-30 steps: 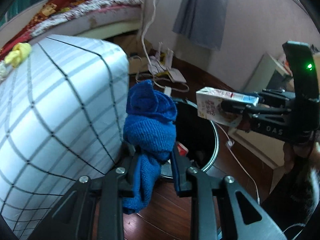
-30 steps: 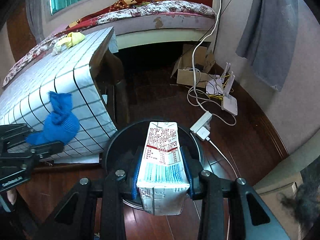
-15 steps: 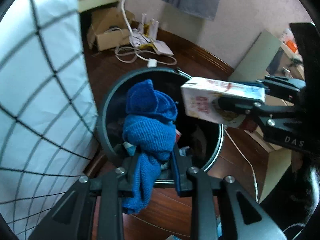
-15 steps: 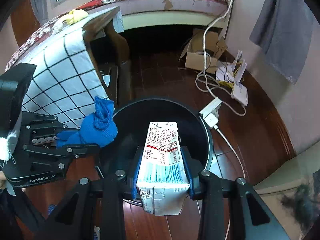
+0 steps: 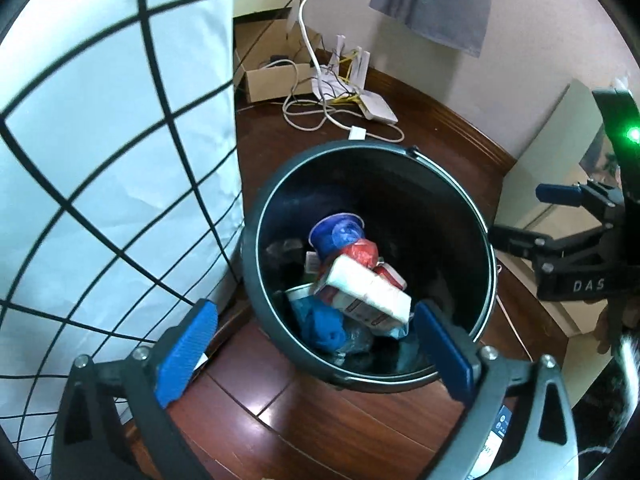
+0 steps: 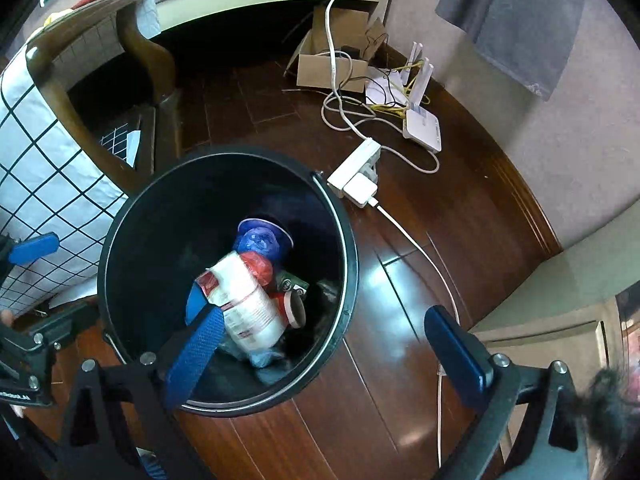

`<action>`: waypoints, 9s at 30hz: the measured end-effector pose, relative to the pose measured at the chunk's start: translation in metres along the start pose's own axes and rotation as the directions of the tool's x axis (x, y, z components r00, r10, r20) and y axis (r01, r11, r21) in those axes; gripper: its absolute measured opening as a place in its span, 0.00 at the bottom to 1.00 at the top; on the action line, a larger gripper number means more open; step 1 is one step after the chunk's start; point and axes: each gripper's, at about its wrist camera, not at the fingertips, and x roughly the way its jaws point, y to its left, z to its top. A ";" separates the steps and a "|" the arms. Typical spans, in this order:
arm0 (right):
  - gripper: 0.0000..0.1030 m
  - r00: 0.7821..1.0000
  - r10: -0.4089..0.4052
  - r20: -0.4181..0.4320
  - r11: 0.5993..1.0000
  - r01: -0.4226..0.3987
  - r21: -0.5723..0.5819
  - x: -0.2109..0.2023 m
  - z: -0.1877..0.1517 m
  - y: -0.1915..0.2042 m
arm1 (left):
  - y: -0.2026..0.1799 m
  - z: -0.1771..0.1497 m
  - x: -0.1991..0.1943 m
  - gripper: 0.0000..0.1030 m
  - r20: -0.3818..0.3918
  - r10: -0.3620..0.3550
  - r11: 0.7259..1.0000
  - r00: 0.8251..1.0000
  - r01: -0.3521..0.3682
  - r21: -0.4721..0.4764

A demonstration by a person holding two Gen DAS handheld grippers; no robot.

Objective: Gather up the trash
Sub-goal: 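Open both grippers to drop the cloth and carton into the bin, then move both tools back over the mattress toward the yellow cloth and tissue, then grasp the white tissue with the left gripper while the right grasps the yellow cloth, then carry the white tissue and yellow cloth over the black bin, then open both grippers to drop the tissue and cloth into the bin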

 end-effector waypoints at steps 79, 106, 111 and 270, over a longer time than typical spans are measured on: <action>0.99 0.872 0.306 0.383 0.935 -0.201 -0.292 -0.177 0.050 0.244 | 0.177 -0.081 -0.238 0.98 0.296 0.438 0.862 0.849 -0.304 -0.406; 0.99 0.886 0.317 0.339 0.903 -0.173 -0.394 -0.144 0.126 0.338 | 0.291 -0.064 -0.232 0.98 0.229 0.511 0.782 0.829 -0.337 -0.525; 0.99 0.895 0.333 0.297 0.893 -0.198 -0.403 -0.133 0.166 0.340 | 0.309 -0.030 -0.222 0.98 0.236 0.505 0.790 0.830 -0.334 -0.514; 0.30 0.964 0.241 0.116 0.957 -0.215 -0.196 -0.014 -0.007 0.027 | -0.018 0.023 0.016 0.49 -0.019 -0.217 0.974 0.976 0.218 0.056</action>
